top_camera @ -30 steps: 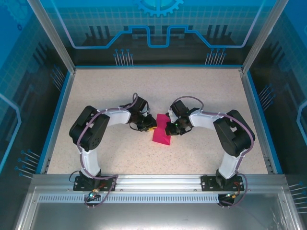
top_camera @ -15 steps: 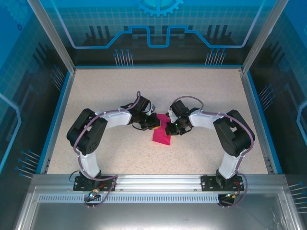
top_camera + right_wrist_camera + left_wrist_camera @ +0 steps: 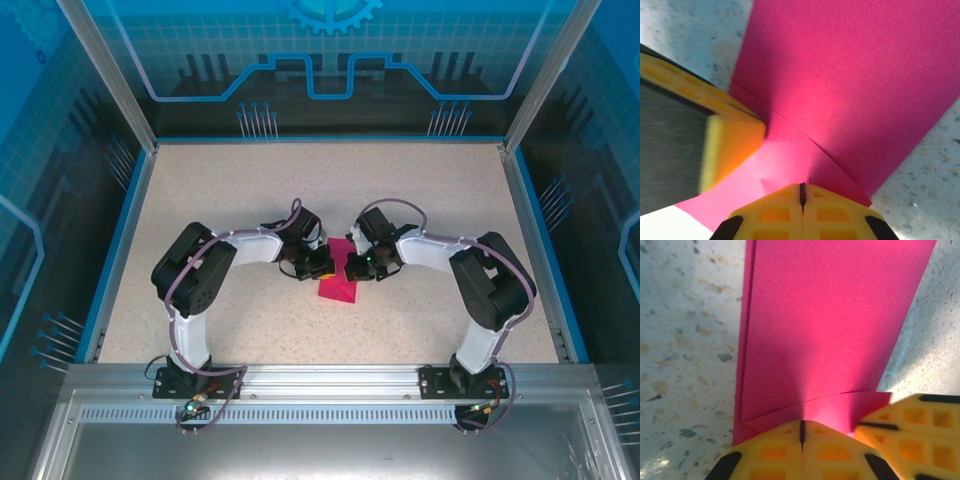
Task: Fold a paper plane with a square sheet of paper (pick it up from the middle)
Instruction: Fold the triangle a second time at the center of the table.
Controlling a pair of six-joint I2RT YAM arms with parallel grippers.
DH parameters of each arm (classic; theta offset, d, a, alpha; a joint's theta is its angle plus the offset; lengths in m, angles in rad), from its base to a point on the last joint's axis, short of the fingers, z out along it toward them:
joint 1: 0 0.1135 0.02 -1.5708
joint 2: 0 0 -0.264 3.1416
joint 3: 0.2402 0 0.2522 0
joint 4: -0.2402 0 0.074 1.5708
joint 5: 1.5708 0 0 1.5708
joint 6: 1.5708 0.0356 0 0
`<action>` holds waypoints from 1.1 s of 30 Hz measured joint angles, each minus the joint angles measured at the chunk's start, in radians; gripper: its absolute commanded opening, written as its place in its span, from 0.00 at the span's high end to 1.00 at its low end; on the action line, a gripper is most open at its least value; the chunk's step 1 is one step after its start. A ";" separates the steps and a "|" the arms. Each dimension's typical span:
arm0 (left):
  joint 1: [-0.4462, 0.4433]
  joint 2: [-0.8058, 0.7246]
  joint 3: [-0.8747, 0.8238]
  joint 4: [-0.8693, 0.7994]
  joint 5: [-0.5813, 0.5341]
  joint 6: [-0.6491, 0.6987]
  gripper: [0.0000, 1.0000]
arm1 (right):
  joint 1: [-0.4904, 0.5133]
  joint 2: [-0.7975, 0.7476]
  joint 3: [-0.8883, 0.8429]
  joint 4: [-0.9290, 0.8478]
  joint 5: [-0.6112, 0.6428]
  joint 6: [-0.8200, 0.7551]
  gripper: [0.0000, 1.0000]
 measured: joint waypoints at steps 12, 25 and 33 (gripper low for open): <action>-0.011 0.000 0.014 -0.029 -0.036 0.019 0.98 | 0.070 -0.117 -0.002 -0.021 0.006 0.002 1.00; -0.016 0.001 0.020 -0.040 -0.056 0.015 0.99 | 0.124 -0.001 -0.006 -0.020 0.037 0.049 1.00; -0.017 0.001 0.021 -0.042 -0.062 -0.004 0.99 | 0.124 0.008 -0.006 -0.025 0.068 0.050 1.00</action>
